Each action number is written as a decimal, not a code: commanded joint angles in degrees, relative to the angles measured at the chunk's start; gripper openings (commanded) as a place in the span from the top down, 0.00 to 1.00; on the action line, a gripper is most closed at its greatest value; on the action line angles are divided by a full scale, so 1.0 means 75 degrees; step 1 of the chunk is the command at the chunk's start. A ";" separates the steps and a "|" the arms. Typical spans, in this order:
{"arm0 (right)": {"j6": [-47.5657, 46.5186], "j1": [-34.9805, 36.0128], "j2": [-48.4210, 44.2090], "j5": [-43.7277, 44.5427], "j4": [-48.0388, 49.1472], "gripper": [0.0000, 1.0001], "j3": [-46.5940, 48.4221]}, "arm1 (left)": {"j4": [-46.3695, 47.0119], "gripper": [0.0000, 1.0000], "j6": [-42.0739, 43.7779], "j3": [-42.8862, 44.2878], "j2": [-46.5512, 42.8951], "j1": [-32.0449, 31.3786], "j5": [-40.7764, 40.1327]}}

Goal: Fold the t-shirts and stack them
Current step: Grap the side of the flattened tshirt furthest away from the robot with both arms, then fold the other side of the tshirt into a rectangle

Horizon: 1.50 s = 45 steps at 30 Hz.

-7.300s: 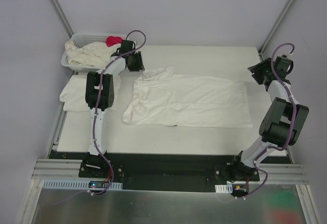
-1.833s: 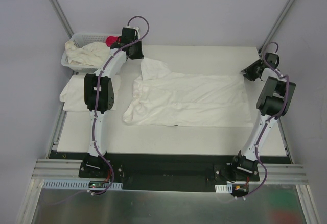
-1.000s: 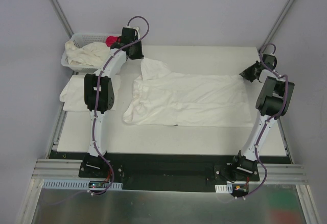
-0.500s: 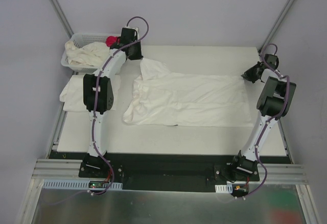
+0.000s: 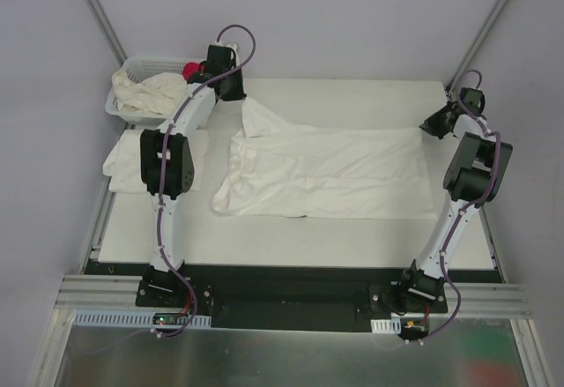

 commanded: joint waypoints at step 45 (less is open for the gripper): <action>-0.0476 -0.0105 -0.2112 -0.0404 -0.0244 0.99 -0.0517 | 0.0070 1.00 0.0625 -0.0233 -0.2078 -0.0133 -0.0249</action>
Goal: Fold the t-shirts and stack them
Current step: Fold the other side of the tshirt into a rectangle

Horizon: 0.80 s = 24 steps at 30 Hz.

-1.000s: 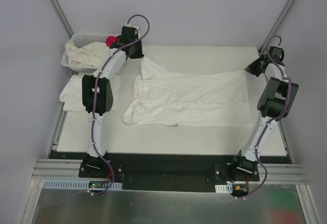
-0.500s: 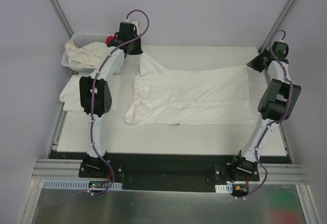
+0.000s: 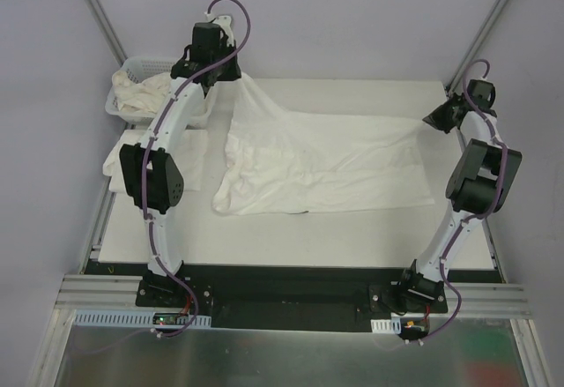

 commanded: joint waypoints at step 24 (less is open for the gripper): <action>0.0081 -0.0106 -0.2292 -0.0318 0.0486 0.99 -0.1743 | 0.0079 1.00 -0.0204 -0.1942 -0.1550 -0.0128 -0.0366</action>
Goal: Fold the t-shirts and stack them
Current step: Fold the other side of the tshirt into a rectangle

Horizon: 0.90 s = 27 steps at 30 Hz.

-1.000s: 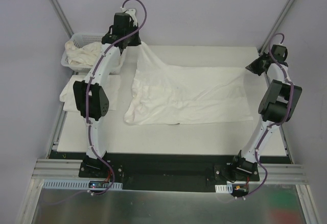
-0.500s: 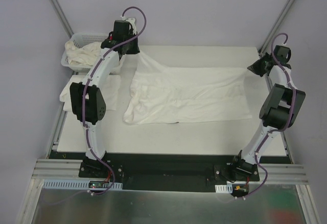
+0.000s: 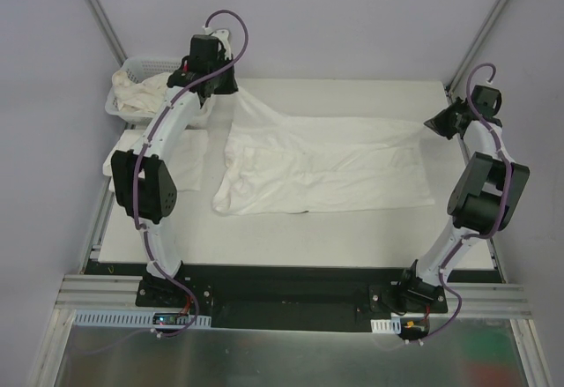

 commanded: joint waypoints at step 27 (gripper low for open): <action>-0.0352 0.0011 -0.2002 -0.0264 -0.0377 0.99 -0.1277 | -0.0229 1.00 -0.0691 -0.2678 -0.2495 -0.0289 -0.0309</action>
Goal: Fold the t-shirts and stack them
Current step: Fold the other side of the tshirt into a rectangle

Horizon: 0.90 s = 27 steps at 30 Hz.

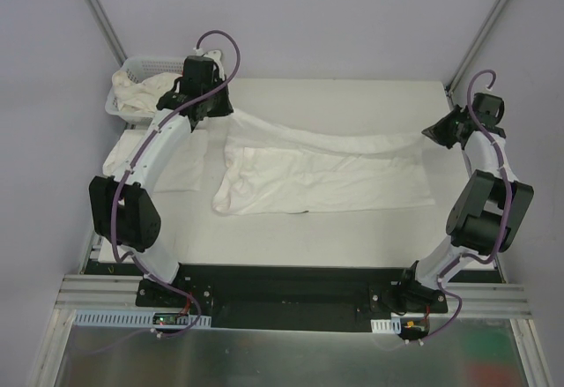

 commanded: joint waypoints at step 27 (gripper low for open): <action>-0.0125 0.0090 -0.1426 0.0807 -0.0964 0.99 -0.0771 | -0.0589 1.00 -0.0187 -0.1654 -0.1383 -0.0484 0.0759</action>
